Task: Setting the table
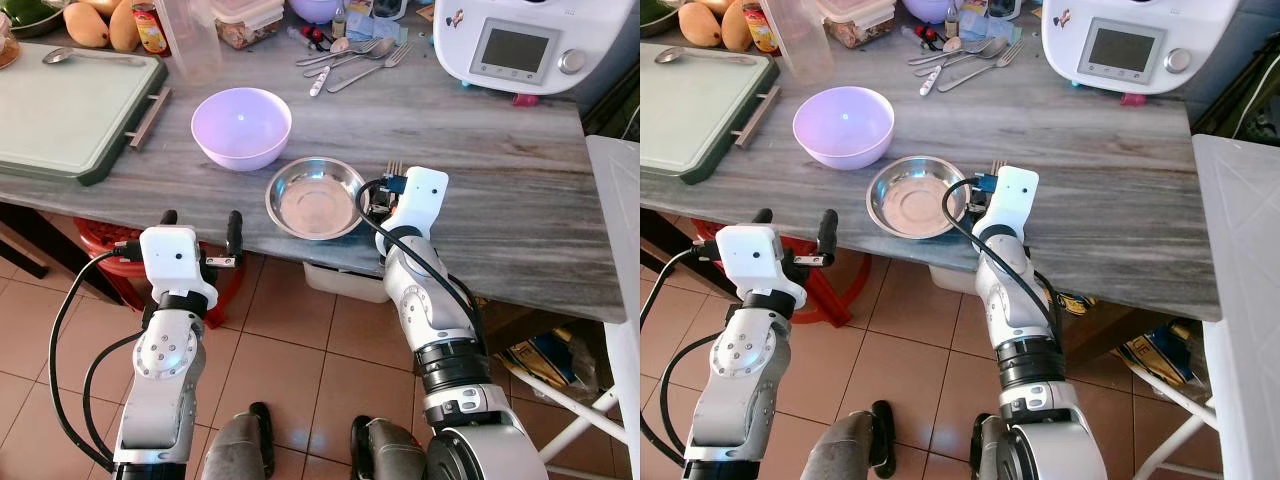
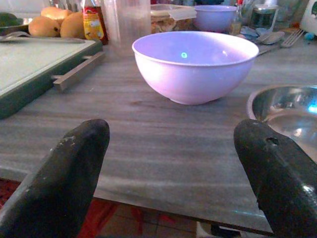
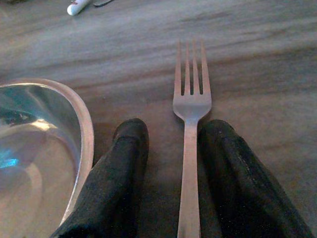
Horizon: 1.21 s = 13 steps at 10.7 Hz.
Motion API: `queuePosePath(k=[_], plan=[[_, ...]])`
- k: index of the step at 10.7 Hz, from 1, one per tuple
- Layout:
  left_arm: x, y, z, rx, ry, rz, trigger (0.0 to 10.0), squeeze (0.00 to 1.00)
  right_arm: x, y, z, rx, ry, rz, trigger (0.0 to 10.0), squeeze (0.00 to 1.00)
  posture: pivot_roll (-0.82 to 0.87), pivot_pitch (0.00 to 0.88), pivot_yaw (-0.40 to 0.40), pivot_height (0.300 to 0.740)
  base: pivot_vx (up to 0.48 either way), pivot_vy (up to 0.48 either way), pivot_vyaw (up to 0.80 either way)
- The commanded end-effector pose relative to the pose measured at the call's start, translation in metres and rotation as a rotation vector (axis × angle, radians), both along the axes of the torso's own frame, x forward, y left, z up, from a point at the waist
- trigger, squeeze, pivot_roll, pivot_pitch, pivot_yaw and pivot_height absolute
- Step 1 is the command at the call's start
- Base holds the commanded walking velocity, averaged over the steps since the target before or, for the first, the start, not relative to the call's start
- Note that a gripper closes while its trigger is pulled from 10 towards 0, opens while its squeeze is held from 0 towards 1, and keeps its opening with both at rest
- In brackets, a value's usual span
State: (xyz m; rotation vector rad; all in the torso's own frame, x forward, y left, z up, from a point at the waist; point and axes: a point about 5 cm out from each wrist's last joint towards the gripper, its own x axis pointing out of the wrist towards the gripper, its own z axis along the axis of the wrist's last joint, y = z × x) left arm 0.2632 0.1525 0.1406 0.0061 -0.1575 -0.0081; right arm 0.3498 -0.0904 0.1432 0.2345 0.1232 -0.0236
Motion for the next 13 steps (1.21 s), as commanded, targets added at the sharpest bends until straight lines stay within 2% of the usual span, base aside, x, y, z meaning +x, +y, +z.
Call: queuePosePath(k=[1, 4, 6, 9, 11, 12, 13], plan=[[0.000, 0.001, -0.001, 0.001, 0.012, -0.003, 10.0, 0.00, -0.004, -0.006, -0.017, -0.008, 0.071, -0.030, 10.0, 1.00, -0.01, 0.243, 0.002, 0.740, 0.000, 0.000, 0.00], [0.000, 0.000, -0.001, -0.001, 0.010, -0.004, 10.0, 0.00, -0.004, -0.011, -0.012, -0.068, 0.025, -0.036, 10.0, 1.00, -0.01, 0.240, 0.003, 0.740, 0.000, 0.000, 0.00], [0.000, 0.000, 0.000, -0.003, 0.005, -0.003, 10.0, 0.00, -0.005, -0.012, -0.001, -0.120, -0.064, -0.033, 10.0, 1.00, -0.01, 0.239, 0.003, 0.740, 0.000, 0.000, 0.00], [0.001, 0.000, 0.001, -0.005, 0.001, -0.002, 10.0, 0.00, -0.006, -0.020, 0.005, -0.139, -0.129, -0.061, 10.0, 1.00, 0.00, 0.238, 0.004, 0.740, 0.000, 0.000, 0.00], [0.001, -0.001, 0.001, -0.007, 0.002, -0.004, 10.0, 0.00, -0.008, -0.016, 0.015, -0.139, -0.224, -0.047, 10.0, 1.00, -0.01, 0.237, 0.006, 0.740, 0.000, 0.000, 0.00], [0.001, -0.001, 0.001, -0.007, 0.000, -0.005, 10.0, 0.00, -0.009, -0.017, 0.021, -0.175, -0.265, -0.052, 10.0, 1.00, 0.00, 0.237, 0.006, 0.740, 0.000, 0.000, 0.00], [0.001, 0.000, 0.002, -0.007, -0.002, -0.002, 10.0, 0.00, -0.010, -0.027, 0.024, -0.216, -0.271, -0.110, 10.0, 1.00, 0.00, 0.238, 0.005, 0.740, 0.000, 0.000, 0.00]])
